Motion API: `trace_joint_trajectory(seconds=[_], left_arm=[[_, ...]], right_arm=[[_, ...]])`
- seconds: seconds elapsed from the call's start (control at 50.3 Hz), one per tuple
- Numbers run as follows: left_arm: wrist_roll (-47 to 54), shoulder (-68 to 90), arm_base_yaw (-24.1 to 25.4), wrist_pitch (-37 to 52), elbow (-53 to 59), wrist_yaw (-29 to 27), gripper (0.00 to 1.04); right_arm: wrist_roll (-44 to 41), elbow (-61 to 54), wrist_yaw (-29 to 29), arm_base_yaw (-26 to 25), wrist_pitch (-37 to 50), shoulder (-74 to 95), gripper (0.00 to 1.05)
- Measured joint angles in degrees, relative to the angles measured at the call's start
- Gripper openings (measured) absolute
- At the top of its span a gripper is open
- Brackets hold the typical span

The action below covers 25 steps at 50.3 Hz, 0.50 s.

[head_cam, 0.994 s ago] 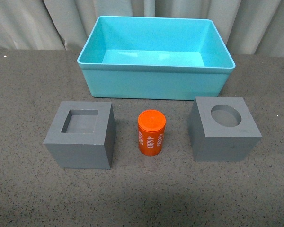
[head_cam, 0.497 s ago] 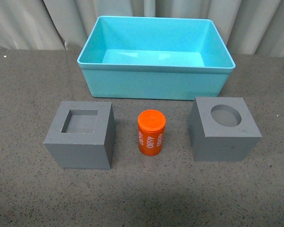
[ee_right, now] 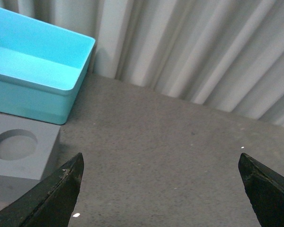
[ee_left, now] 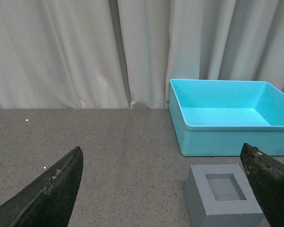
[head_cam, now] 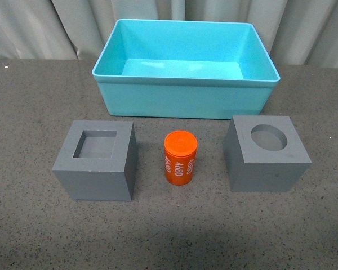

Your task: Place gray and orange parts in blue box

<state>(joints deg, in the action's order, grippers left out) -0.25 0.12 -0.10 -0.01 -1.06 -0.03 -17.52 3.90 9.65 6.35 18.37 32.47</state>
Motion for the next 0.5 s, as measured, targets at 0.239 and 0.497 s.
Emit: trace_joint_trajectory(seconds=[0.239, 0.497], left_arm=[[0.0, 0.0, 0.0, 0.0, 0.0, 0.0, 0.98], [0.0, 0.0, 0.0, 0.0, 0.0, 0.0, 0.98]], right_arm=[[10.2, 13.0, -4.7, 2.8, 4.4, 34.1, 0.95], [17.1, 26.9, -7.4, 6.1, -0.8, 55.8, 0.95]])
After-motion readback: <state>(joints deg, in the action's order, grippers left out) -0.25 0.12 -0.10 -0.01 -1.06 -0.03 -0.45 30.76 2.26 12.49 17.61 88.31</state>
